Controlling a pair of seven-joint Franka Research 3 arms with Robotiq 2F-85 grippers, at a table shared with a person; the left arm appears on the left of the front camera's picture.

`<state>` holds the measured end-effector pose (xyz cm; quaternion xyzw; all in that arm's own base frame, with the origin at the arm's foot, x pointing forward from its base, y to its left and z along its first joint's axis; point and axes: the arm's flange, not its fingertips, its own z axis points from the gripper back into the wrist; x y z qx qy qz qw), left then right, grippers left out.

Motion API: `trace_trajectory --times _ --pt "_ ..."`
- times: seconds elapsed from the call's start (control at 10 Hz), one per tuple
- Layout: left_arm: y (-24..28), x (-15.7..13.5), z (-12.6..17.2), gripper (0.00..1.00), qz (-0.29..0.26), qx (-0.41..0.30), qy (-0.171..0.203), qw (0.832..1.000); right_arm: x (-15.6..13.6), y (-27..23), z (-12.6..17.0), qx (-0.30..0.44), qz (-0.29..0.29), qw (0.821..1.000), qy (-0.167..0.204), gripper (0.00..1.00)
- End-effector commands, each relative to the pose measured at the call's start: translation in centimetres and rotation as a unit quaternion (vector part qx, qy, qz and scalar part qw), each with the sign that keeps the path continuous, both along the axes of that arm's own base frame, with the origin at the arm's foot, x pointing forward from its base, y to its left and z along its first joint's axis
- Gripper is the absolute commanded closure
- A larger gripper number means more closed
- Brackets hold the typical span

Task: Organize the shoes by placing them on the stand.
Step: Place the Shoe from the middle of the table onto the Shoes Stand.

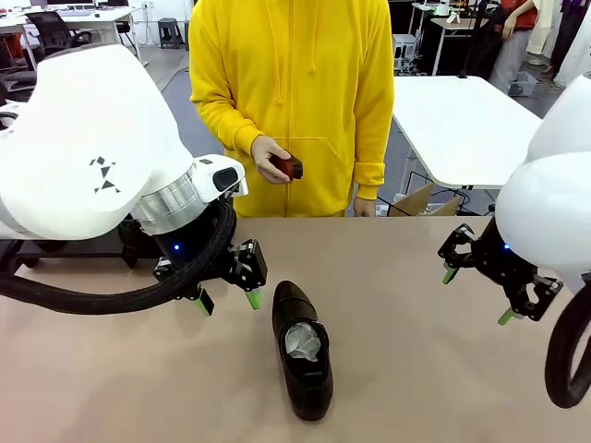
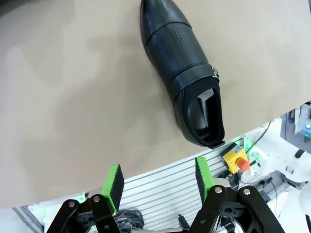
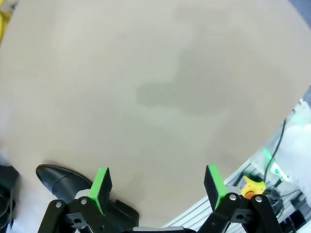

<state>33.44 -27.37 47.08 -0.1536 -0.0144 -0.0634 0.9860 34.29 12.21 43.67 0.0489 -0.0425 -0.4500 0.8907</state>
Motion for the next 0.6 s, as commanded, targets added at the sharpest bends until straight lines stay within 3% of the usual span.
trace_trajectory --times 0.0,0.3,0.5 --pt "0.0 0.1 -0.2 0.23 0.0 0.001 0.002 1.0 -0.2 0.8 0.7 -0.01 0.033 0.999 -0.016 0.0" --pt "-4.1 -2.6 -4.0 0.23 0.079 0.03 -0.002 0.996 -0.2 0.8 0.7 -0.01 0.033 0.999 -0.016 0.0" --pt "-6.3 -2.6 -6.0 0.23 0.122 0.02 0.0 0.992 -0.2 0.8 0.7 -0.01 0.033 0.999 -0.016 0.0"
